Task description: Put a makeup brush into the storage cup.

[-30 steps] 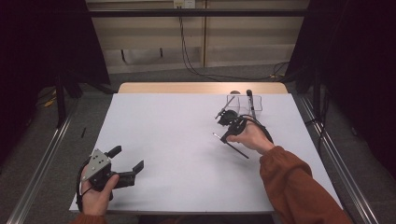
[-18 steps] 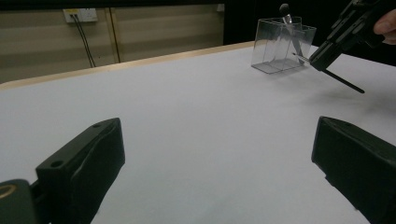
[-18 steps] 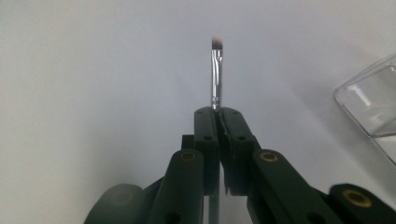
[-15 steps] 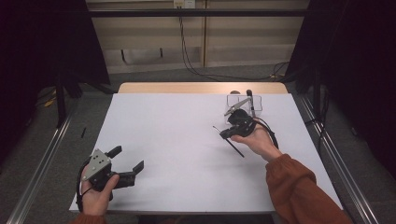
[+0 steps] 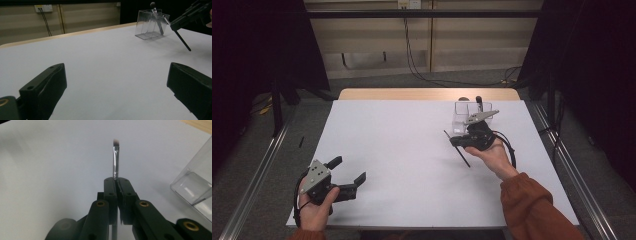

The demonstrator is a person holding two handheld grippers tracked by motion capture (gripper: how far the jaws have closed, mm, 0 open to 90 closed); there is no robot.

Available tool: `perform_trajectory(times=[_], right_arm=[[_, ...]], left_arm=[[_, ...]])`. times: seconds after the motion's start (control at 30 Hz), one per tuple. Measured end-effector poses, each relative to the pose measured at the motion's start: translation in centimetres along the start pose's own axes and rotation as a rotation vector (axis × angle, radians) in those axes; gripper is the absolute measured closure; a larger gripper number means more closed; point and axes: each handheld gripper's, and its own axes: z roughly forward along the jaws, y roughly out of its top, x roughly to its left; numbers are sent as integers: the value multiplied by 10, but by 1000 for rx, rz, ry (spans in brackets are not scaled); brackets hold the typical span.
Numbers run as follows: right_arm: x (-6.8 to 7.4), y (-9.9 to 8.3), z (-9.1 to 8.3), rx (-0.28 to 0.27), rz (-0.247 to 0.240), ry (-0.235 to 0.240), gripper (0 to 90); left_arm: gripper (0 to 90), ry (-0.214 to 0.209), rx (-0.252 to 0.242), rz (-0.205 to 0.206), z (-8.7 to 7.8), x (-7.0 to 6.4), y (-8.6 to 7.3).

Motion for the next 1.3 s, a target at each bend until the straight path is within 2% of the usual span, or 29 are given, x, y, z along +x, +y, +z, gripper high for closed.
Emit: perform_trajectory(times=[0.2, 0.4, 0.63, 0.77, 0.87, 1.0, 1.3], right_arm=[[-2, -5, -3, -36, 23, 6, 867], [-3, -12, -7, -117, 37, 7, 867], [-3, -13, -16, -223, 25, 15, 867], [-1, -15, -19, -254, 19, 12, 867], [-3, -19, -20, -274, 46, 9, 867], [-5, -22, -24, -304, 54, 4, 867], [-4, -22, -37, -382, 45, 8, 867]], left_arm=[[27, 1, 0, 1, 0, 0, 0], [26, 0, 1, 2, 0, 0, 0], [27, 0, 1, 3, 0, 0, 0], [26, 0, 0, 6, -1, 0, 0], [27, -4, 0, 5, -1, 0, 1], [29, -3, -2, 5, -1, 0, 0], [29, -4, -2, 4, -1, 0, 0]])
